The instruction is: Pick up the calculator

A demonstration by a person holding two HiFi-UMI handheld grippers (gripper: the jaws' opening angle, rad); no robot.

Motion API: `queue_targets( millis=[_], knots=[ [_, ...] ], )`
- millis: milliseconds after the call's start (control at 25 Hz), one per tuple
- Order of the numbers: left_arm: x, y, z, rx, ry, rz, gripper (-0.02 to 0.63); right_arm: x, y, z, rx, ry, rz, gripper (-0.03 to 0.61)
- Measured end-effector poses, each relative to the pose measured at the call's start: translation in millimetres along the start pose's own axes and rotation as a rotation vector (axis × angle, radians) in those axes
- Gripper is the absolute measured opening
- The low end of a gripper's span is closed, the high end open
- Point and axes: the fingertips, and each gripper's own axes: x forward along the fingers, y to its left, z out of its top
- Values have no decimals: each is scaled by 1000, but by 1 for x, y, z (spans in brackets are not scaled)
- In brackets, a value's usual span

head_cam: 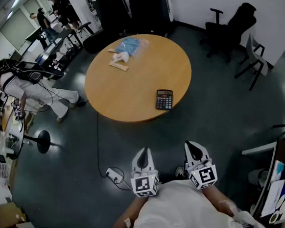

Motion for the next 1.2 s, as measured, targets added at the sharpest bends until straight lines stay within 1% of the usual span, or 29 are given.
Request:
queue_targets(
  millis=[560,880,1040,1200],
  knots=[
    [8,1,-1,-4,3,-1,7,7,-4,-3,-6,0,2,14],
    [16,-7,-2,-3,3,-3,6,6,-9,-5,23,-10,36,14],
    [12,-19,-14,-24,28,7,6,-1,-17,-11,29,20,58,14],
    [16,-30,-18,-31,48,28,6,2,-26,-16,35,30,96,14]
  ],
)
